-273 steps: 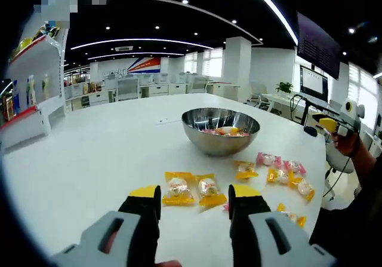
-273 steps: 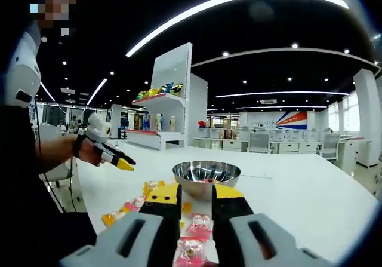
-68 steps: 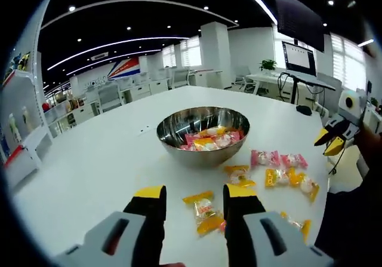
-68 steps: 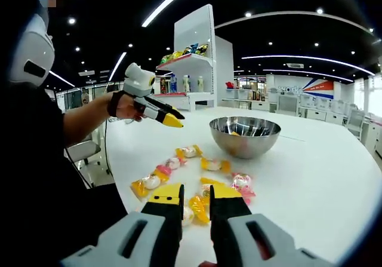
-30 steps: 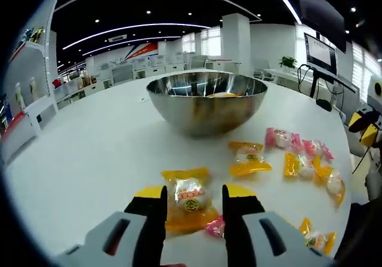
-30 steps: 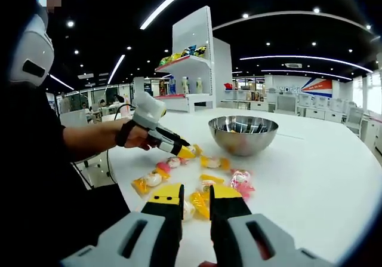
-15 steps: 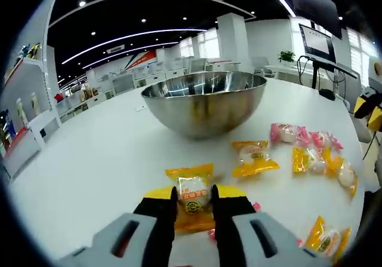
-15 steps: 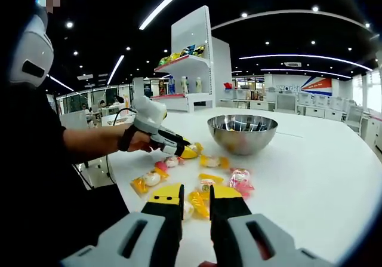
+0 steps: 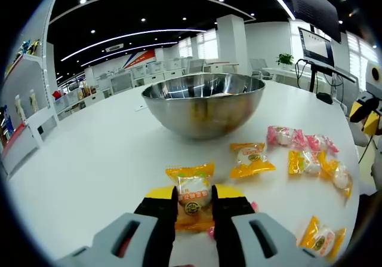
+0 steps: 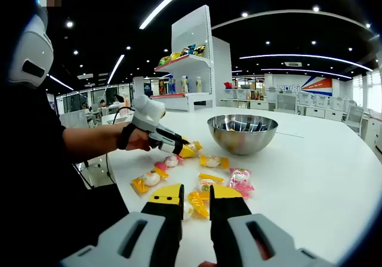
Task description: Pick up the marshmallows scattered on the table and place them into the bowl on the table
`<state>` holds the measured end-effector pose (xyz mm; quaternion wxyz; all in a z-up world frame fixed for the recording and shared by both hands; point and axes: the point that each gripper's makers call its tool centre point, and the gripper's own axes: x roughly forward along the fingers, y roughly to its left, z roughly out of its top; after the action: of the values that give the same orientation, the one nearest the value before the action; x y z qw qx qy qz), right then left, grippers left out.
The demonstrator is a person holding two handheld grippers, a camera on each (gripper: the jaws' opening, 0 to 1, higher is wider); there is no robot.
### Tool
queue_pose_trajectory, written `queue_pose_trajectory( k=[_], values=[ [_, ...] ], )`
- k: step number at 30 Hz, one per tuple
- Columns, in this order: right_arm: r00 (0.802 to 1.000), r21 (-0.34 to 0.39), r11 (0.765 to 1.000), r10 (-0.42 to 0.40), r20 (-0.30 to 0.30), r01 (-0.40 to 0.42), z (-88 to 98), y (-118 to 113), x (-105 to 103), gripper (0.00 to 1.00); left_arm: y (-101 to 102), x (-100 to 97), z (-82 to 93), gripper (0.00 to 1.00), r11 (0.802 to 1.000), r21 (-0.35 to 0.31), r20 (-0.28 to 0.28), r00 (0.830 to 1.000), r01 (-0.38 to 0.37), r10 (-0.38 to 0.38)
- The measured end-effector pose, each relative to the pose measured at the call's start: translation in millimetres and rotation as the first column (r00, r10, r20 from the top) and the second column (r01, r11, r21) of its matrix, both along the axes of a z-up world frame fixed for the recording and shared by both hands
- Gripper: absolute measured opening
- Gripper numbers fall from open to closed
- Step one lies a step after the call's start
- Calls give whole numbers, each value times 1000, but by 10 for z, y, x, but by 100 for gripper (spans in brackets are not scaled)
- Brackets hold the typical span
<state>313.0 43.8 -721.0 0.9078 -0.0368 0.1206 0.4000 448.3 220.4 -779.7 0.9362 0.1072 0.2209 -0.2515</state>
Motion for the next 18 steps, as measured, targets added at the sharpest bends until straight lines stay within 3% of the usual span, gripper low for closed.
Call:
queue_pose_trajectory(
  k=[7, 18],
  values=[
    [1000, 1, 1000, 6, 3, -6, 11, 23, 8, 18, 27, -2, 197, 24, 999, -37, 18, 1000, 8, -7],
    [1000, 4, 1000, 2, -1, -2, -2, 16, -8, 18, -51, 62, 757, 24, 997, -60, 116, 993, 38, -31]
  ],
)
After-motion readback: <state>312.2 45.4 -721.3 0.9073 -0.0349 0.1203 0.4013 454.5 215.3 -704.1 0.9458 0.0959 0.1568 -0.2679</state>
